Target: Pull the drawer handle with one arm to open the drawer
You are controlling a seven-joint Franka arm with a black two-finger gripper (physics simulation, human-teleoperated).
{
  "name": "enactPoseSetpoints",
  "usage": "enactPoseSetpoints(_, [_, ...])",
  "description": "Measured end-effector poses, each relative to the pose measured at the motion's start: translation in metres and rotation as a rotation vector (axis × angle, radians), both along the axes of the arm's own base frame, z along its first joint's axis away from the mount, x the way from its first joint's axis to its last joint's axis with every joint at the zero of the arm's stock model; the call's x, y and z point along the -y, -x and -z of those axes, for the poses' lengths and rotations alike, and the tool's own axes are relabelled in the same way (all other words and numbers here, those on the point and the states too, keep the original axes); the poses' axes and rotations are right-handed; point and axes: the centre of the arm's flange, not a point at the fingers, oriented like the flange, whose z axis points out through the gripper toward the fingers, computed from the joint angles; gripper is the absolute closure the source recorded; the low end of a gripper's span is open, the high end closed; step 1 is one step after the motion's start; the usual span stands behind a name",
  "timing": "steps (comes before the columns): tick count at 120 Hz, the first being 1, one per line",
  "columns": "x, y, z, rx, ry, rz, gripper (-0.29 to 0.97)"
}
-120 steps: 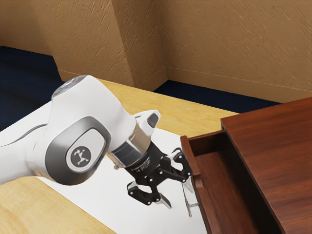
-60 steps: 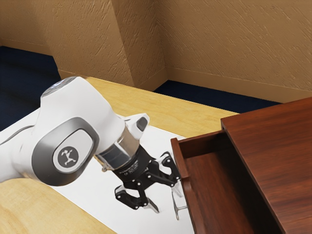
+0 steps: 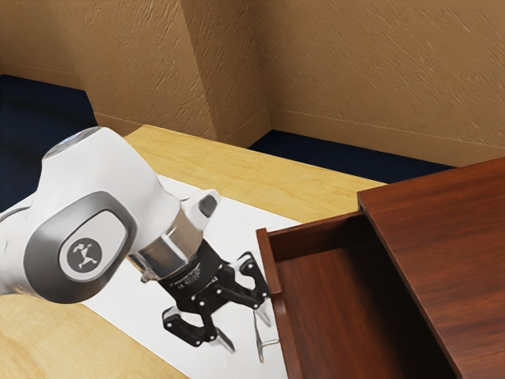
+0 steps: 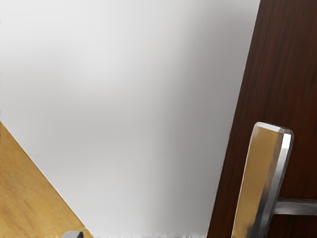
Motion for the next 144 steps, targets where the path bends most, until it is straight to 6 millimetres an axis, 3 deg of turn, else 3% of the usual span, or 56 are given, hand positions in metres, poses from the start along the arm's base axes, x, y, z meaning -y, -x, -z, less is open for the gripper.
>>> enactPoseSetpoints(38, [-0.012, 0.009, -0.004, -0.043, 0.008, 0.002, 0.32])
enactPoseSetpoints(89, [-0.014, 0.011, -0.006, -0.052, 0.005, 0.028, 0.20])
enactPoseSetpoints(114, [-0.021, 0.016, -0.021, -0.021, 0.000, 0.031, 0.18])
enactPoseSetpoints(122, [-0.033, 0.012, -0.043, 0.005, 0.006, 0.040, 0.18])
enactPoseSetpoints(127, [-0.050, 0.000, -0.076, 0.036, 0.009, 0.045, 0.15])
enactPoseSetpoints(135, [-0.083, -0.035, -0.132, 0.074, -0.008, 0.059, 0.12])
enactPoseSetpoints(144, [-0.123, -0.074, -0.160, 0.073, -0.072, 0.060, 0.09])
